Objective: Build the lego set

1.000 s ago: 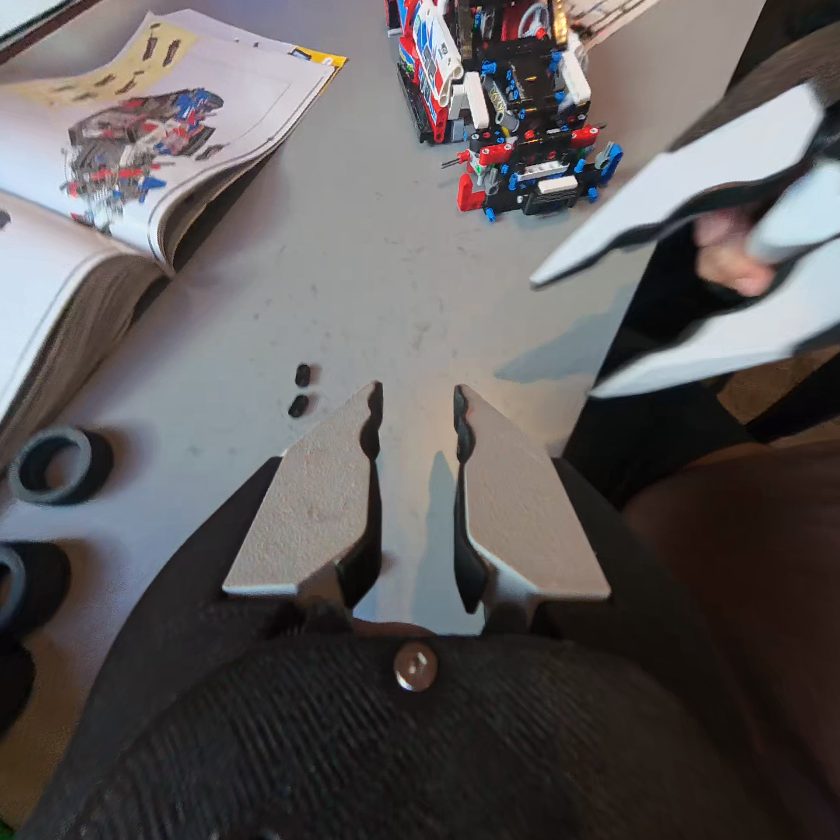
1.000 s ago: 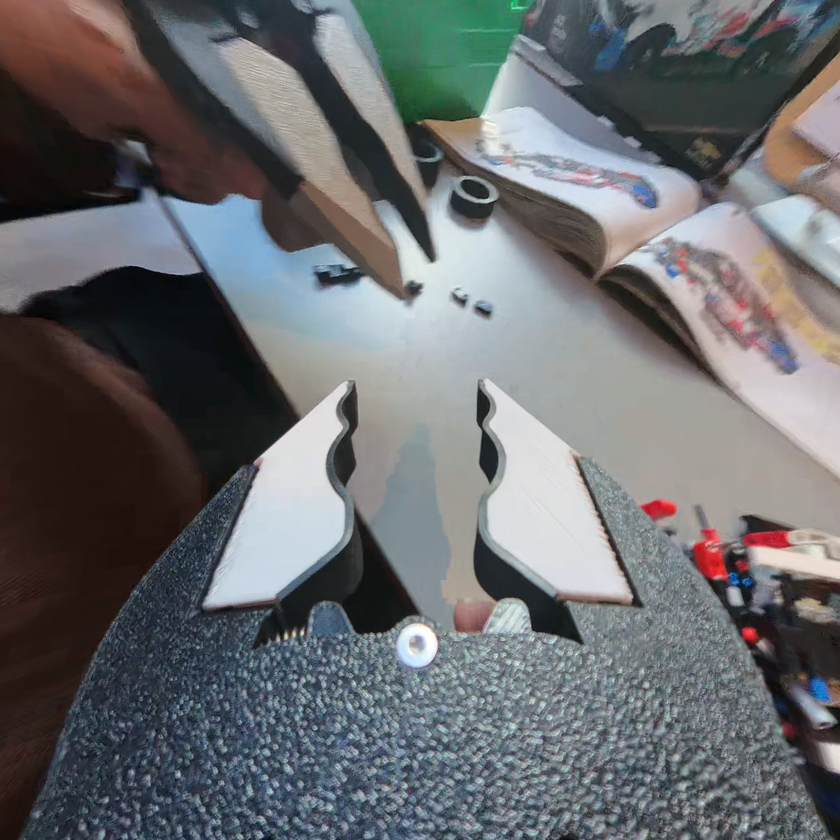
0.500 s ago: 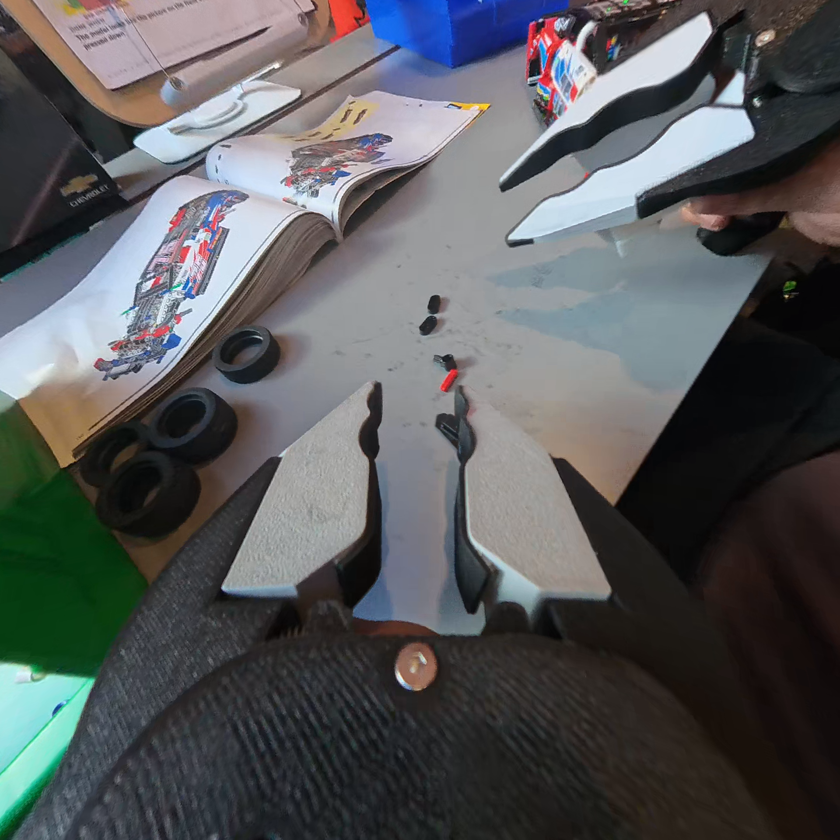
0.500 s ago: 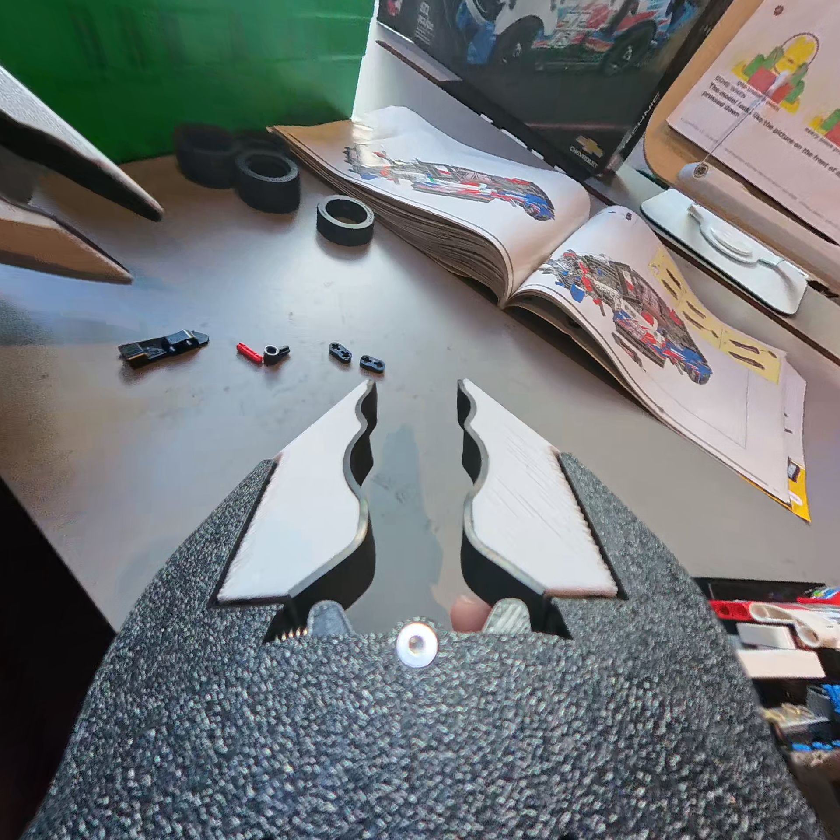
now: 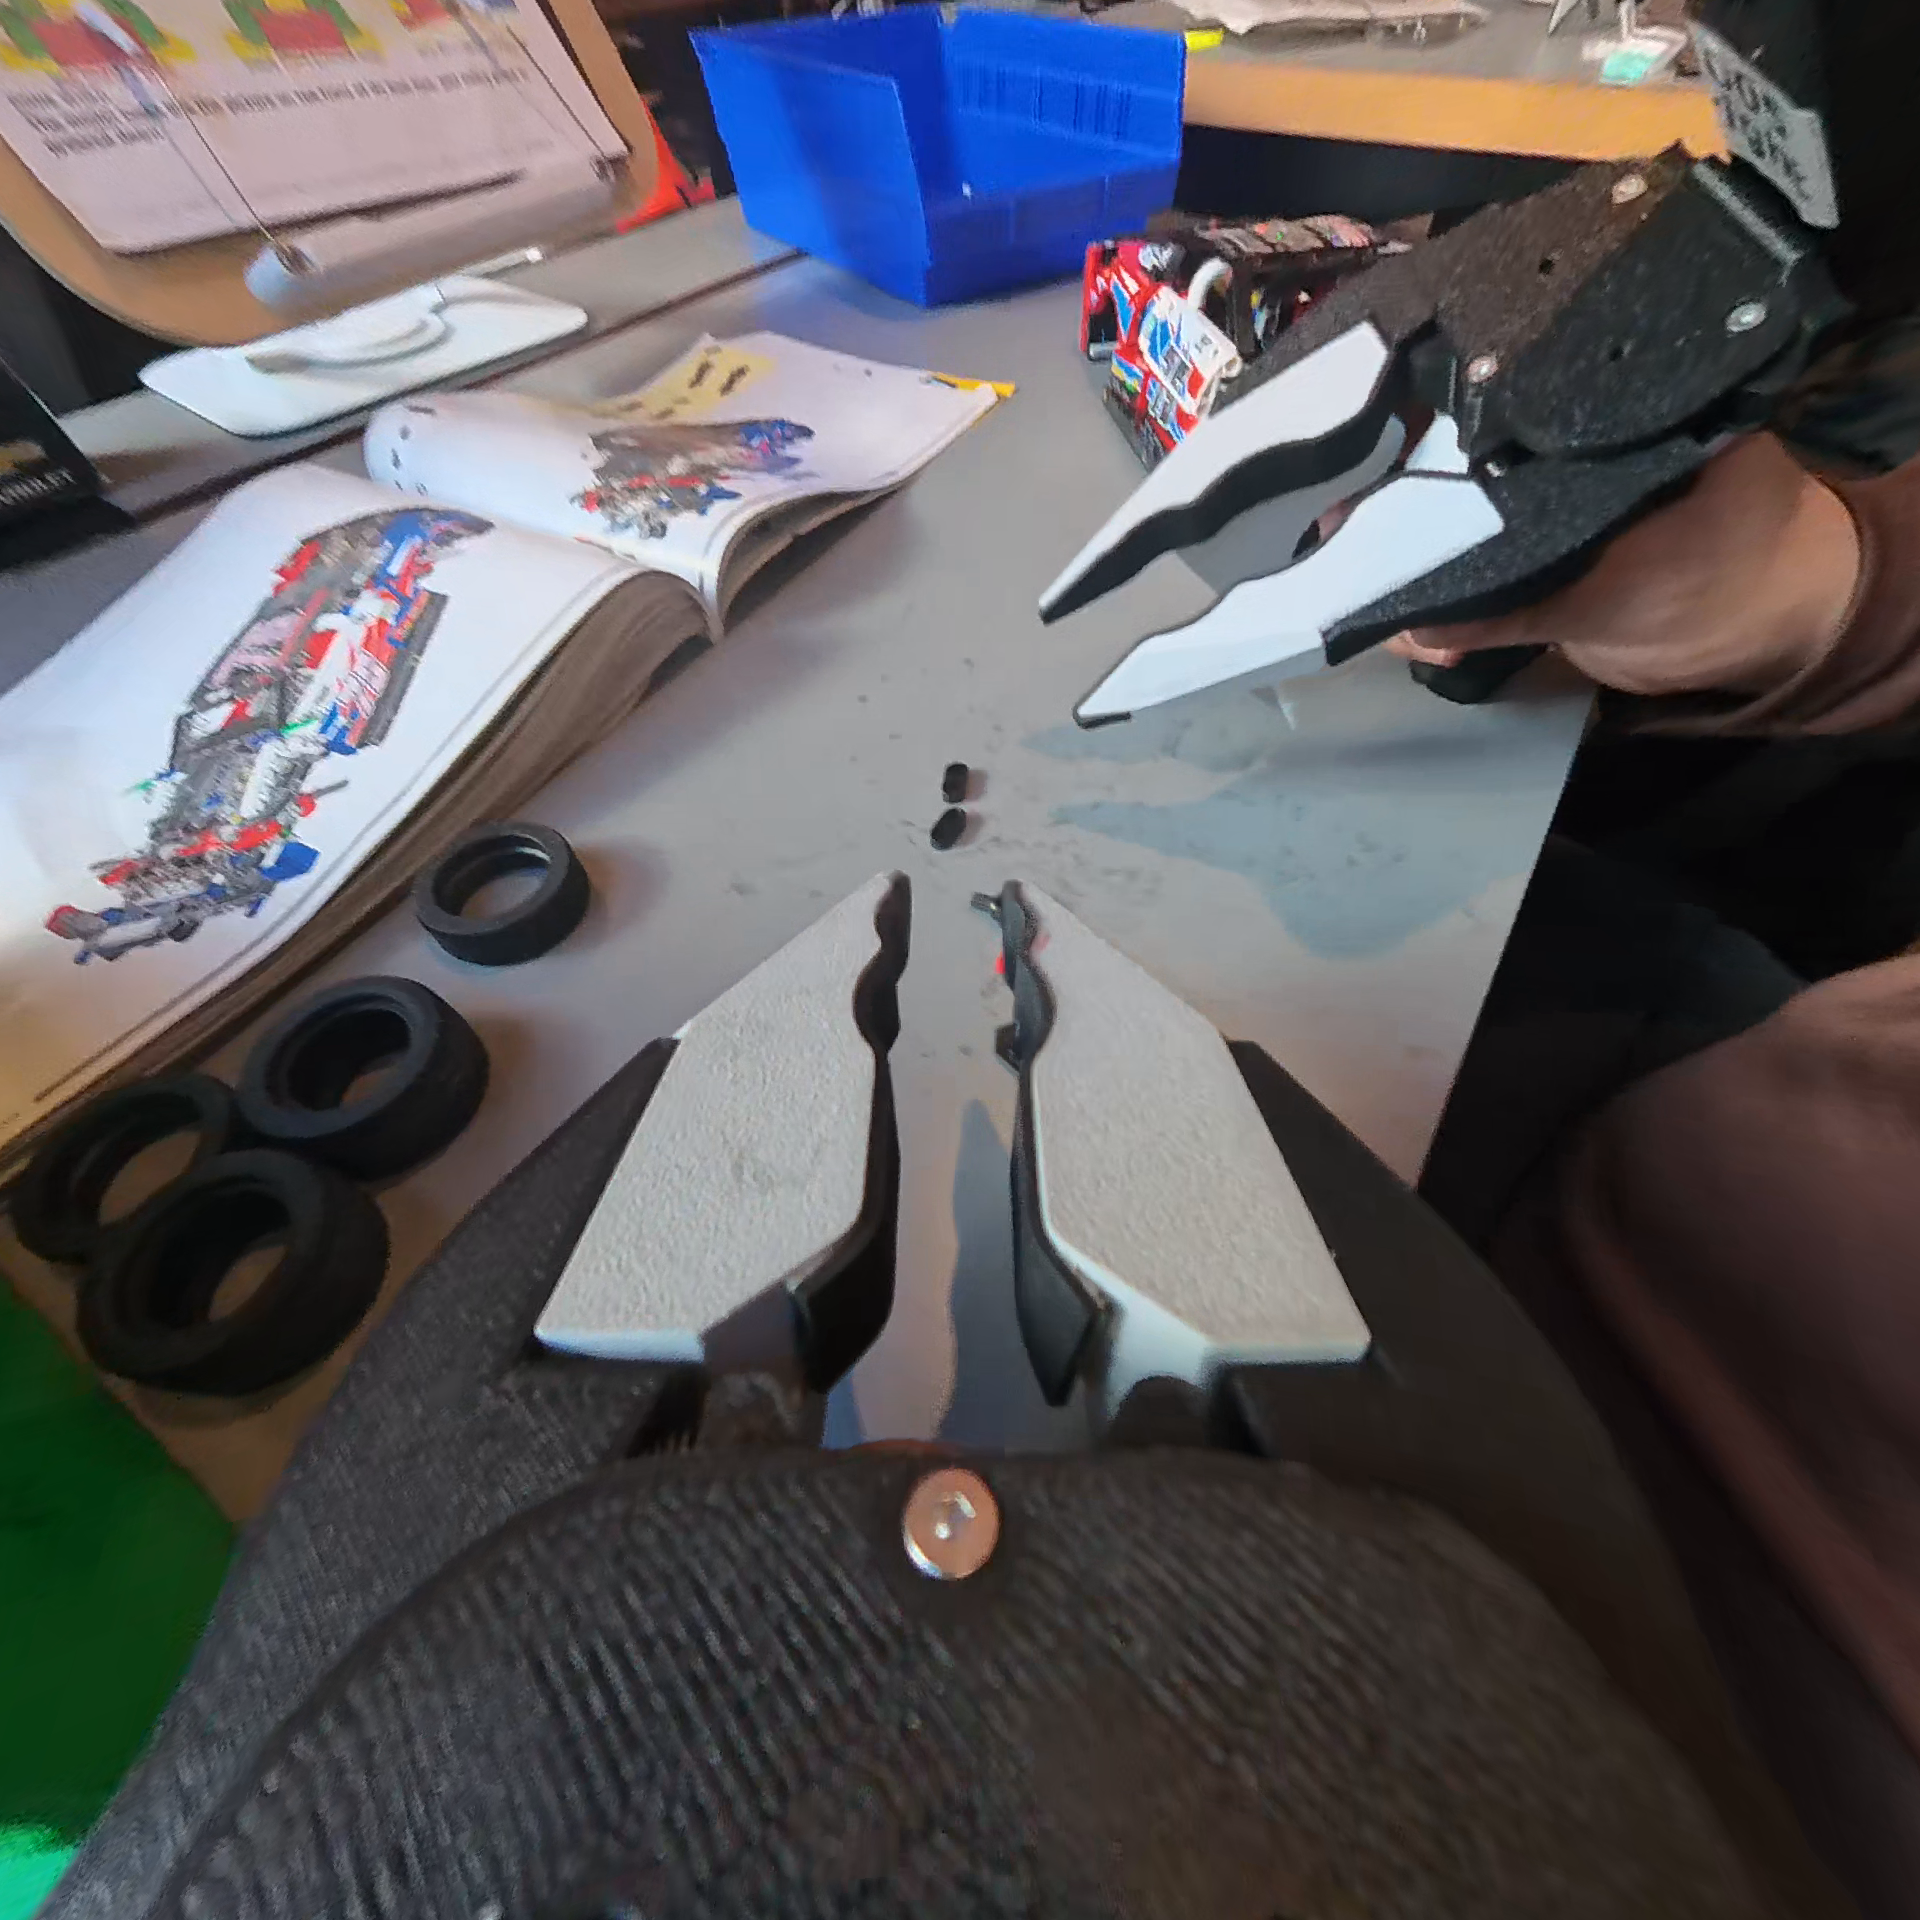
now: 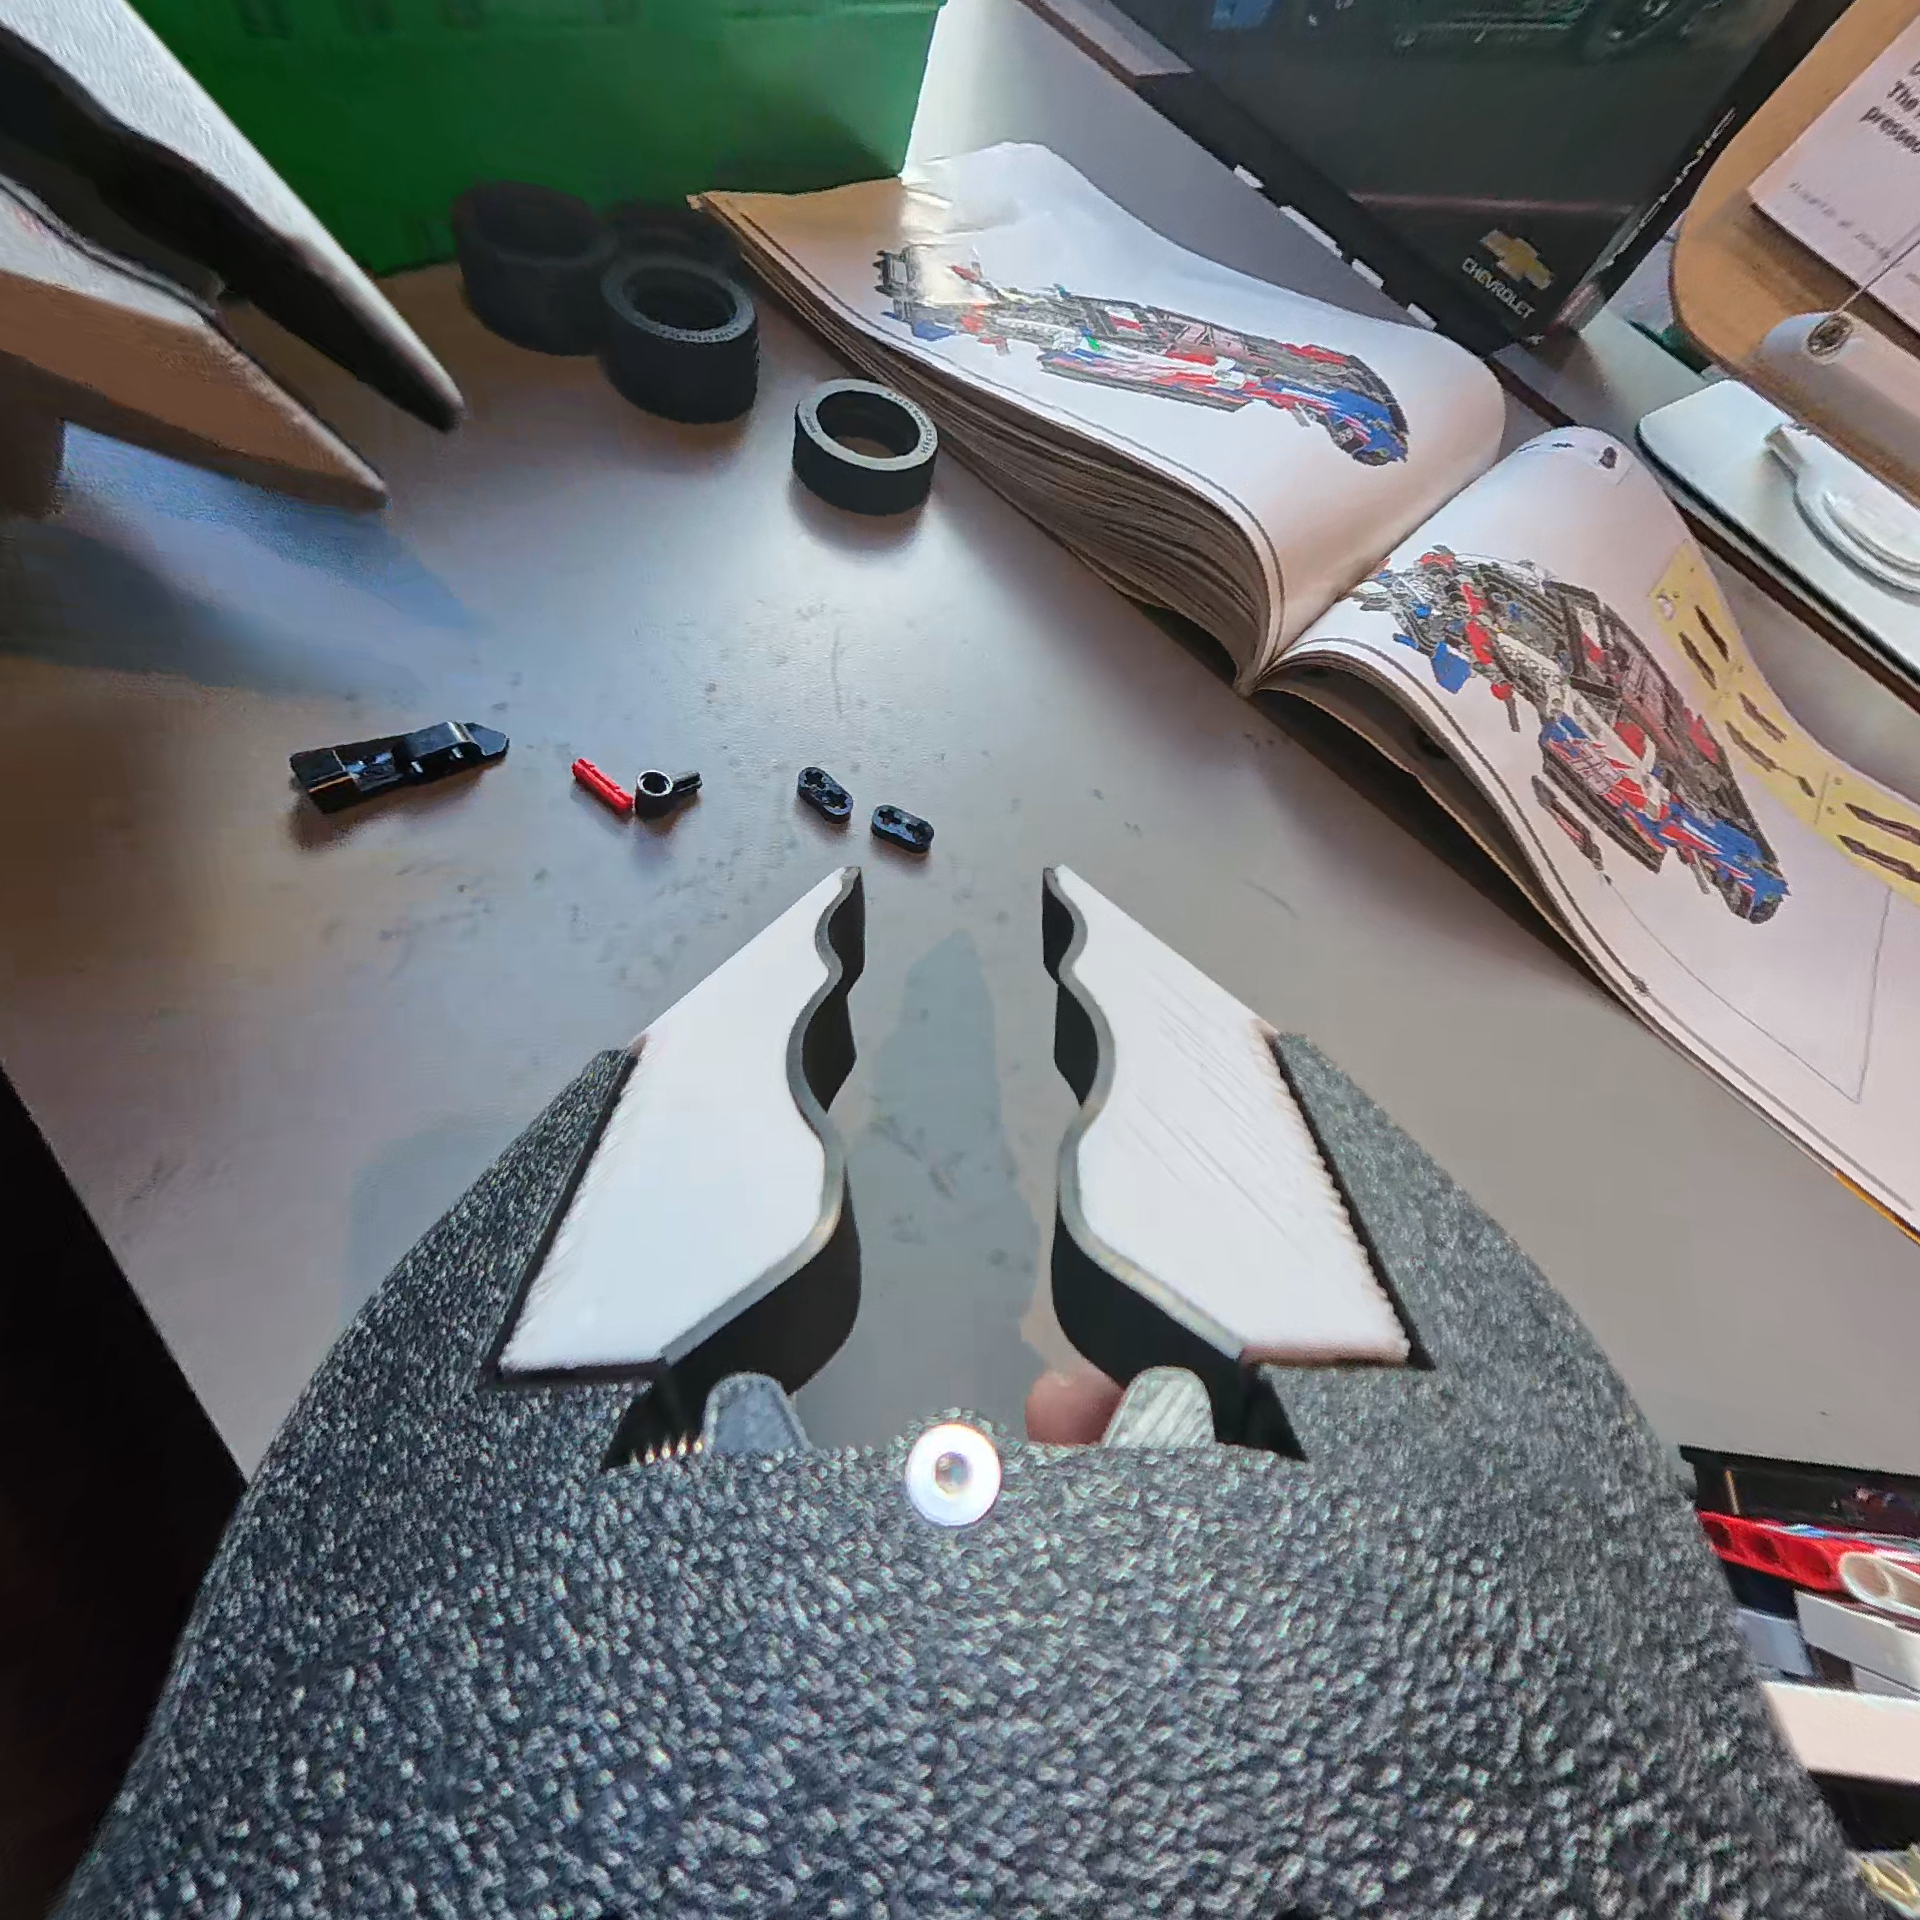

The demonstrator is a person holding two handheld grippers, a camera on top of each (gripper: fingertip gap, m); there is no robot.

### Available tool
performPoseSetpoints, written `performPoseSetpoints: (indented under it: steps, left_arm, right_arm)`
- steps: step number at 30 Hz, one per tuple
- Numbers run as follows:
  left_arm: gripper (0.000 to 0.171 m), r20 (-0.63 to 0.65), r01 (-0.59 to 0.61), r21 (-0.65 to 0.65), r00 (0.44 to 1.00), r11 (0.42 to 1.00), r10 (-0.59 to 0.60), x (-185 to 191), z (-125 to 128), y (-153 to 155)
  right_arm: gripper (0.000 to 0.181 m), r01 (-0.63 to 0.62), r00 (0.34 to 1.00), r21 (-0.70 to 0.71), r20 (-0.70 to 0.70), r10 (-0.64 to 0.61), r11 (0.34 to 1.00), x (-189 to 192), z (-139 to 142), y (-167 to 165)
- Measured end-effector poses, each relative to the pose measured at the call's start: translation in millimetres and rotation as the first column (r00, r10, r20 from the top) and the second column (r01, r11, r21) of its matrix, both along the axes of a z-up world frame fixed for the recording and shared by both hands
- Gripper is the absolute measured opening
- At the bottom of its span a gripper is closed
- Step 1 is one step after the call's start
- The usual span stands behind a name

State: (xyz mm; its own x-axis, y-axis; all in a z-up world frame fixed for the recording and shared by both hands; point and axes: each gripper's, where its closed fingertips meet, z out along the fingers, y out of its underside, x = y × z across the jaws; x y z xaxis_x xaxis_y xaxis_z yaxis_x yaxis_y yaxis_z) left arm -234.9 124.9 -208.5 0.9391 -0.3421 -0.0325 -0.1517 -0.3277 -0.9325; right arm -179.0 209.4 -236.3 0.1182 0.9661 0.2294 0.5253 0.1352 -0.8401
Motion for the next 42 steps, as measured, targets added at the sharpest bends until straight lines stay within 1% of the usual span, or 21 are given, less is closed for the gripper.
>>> performPoseSetpoints:
  steps: [4, 9, 22, 42]
  left_arm:
    - [0.014, -0.015, 0.009, 0.013, 1.0, 1.0, -0.009, 0.0, 0.8, 3.6]
    - [0.014, -0.02, -0.008, 0.031, 1.0, 0.999, 0.008, -2.8, 2.9, 5.8]
    - [0.014, -0.018, -0.011, 0.039, 1.0, 0.999, 0.011, -3.4, 3.9, 5.6]
    - [0.015, -0.015, -0.018, 0.041, 1.0, 0.999, 0.018, -4.7, 4.4, 7.7]
  right_arm:
    - [0.034, -0.007, 1.0, -0.011, 0.016, 0.008, 1.0, -0.6, -2.9, -0.3]
    - [0.034, -0.009, 1.0, -0.016, 0.022, 0.01, 1.0, -1.0, -3.9, -0.2]
    - [0.034, -0.009, 1.0, 0.019, 0.026, 0.008, 1.0, -1.2, -4.1, -0.6]
    - [0.036, -0.028, 0.999, 0.011, 0.036, 0.027, 1.0, -1.9, -5.8, -3.1]
